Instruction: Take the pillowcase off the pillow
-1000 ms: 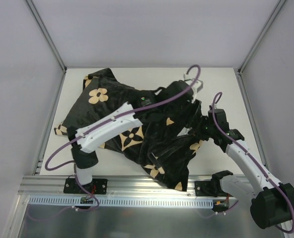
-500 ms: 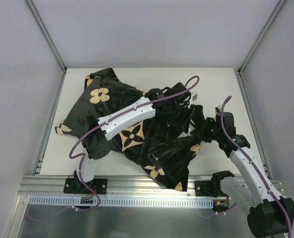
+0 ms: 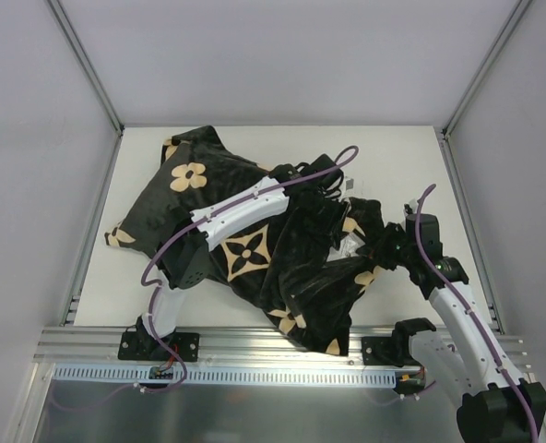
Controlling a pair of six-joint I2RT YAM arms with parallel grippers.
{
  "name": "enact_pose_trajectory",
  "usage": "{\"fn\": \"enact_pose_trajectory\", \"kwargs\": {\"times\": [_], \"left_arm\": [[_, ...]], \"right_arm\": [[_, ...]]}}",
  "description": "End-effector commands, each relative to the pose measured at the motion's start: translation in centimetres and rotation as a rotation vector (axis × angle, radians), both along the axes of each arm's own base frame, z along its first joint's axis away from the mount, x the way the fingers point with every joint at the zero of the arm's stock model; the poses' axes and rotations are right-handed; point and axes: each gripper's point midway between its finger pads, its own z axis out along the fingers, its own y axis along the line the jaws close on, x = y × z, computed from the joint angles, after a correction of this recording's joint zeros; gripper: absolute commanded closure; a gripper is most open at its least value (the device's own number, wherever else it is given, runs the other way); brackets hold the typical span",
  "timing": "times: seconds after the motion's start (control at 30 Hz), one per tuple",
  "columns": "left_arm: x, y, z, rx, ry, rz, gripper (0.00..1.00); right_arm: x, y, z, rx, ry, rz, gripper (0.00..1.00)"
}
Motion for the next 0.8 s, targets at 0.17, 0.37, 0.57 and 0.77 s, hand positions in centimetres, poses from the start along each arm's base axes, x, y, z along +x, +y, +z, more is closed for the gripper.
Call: {"fn": "enact_pose_trajectory", "kwargs": {"times": [0.17,0.37,0.57,0.77], "left_arm": [[10.4,16.4,-2.8,0.653,-0.372,0.352,0.61],[13.3,20.6,4.4,0.683,-0.59,0.723,0.64],[9.5,10.8,7.9,0.519,-0.719,0.436,0.51],[5.6,7.0,9.5,0.295,-0.558,0.35,0.47]], "right_arm": [[-1.1,-1.5,-0.7,-0.063,0.037,-0.028,0.99],[-1.2,-1.3,-0.9,-0.055,0.049,-0.027,0.99],[-0.9,-1.2,-1.0,-0.056,0.06,-0.019,0.99],[-0.7,-1.2,-0.6,-0.055,0.046,-0.017,0.99]]}}
